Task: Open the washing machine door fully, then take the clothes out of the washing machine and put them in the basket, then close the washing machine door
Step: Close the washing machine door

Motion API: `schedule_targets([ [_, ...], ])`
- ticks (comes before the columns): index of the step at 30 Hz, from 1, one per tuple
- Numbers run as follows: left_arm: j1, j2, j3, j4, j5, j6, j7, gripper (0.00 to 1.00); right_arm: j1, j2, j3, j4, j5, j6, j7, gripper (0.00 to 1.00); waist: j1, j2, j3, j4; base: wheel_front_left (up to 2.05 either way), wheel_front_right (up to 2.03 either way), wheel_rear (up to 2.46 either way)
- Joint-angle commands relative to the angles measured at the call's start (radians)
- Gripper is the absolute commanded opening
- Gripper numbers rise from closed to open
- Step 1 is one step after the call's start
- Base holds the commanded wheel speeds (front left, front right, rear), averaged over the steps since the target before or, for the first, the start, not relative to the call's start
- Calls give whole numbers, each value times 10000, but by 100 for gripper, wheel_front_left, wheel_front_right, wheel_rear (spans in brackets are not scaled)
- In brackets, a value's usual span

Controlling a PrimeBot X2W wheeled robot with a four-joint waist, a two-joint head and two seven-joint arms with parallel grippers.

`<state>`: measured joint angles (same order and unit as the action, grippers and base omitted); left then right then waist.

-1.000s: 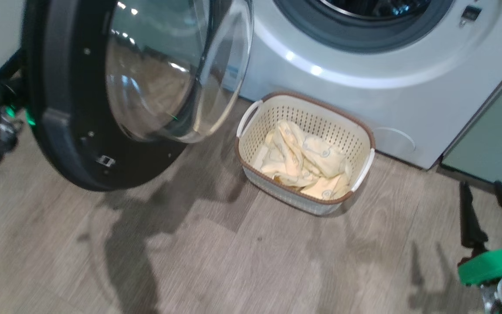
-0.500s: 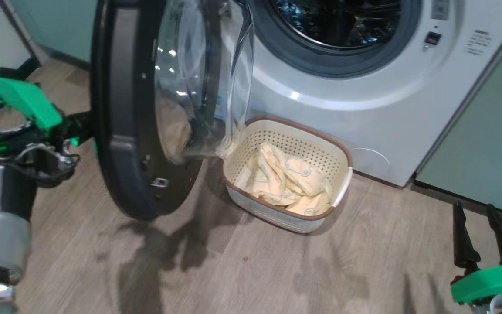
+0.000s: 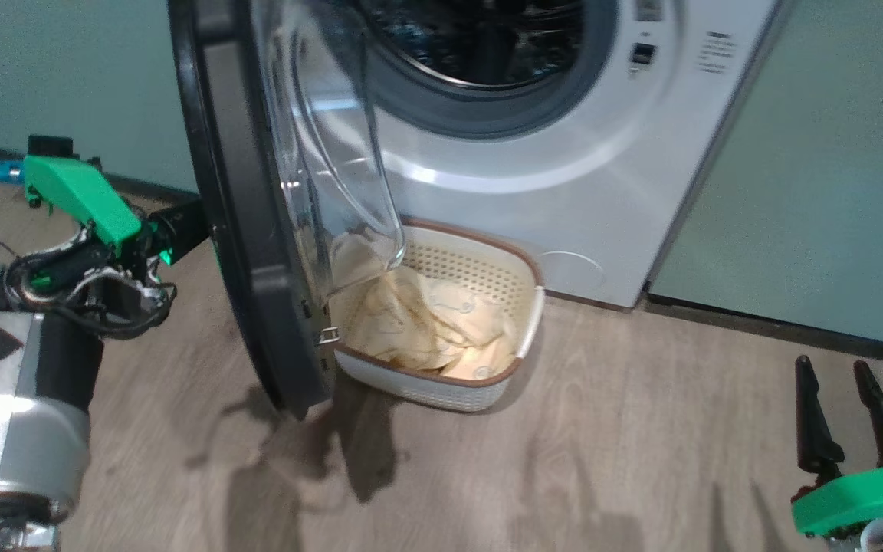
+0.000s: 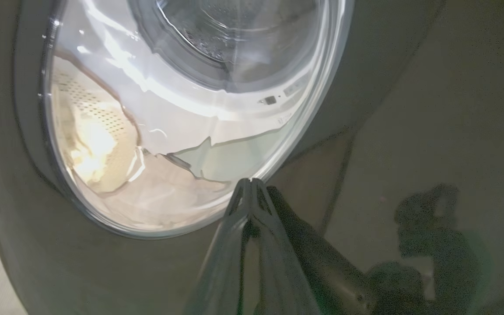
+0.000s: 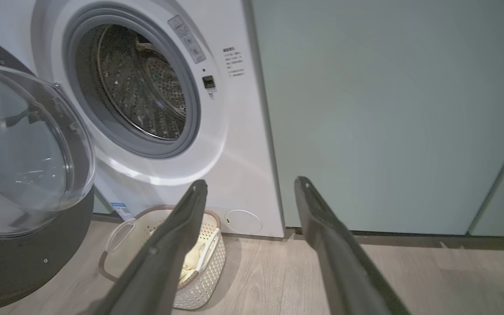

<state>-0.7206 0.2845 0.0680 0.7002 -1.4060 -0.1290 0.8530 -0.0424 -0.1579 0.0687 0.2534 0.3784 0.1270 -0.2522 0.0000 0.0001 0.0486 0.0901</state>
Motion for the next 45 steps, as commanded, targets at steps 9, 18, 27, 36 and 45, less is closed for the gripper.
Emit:
schedule_targets([
  [9, 329, 22, 610, -900, -346, -17, -579, 0, 39, -318, 55, -328, 30, 37, -96, 100, 0, -1, -303, -1501, 0, 0, 0],
  [18, 491, -320, 777, -936, -452, -17, -1349, 0, 3, -455, 34, -395, 39, 37, -96, 100, 0, -1, -318, -2509, 0, 0, 0],
  [27, 535, -440, 832, -931, -522, -17, -2027, 0, 14, -525, 103, -447, 59, 37, -96, 100, 0, -1, -245, -3222, 0, 0, 0],
  [36, 724, -525, 540, -1059, -418, -17, -2583, 0, 69, -432, 29, -448, 28, 37, -96, 100, 0, -1, -256, -2818, 0, 0, 0],
  [45, 877, -240, 121, -1125, 215, -17, -3618, 100, 93, -351, 1, -392, 74, 37, -96, 100, 0, -1, -373, -2060, 0, 0, 0],
])
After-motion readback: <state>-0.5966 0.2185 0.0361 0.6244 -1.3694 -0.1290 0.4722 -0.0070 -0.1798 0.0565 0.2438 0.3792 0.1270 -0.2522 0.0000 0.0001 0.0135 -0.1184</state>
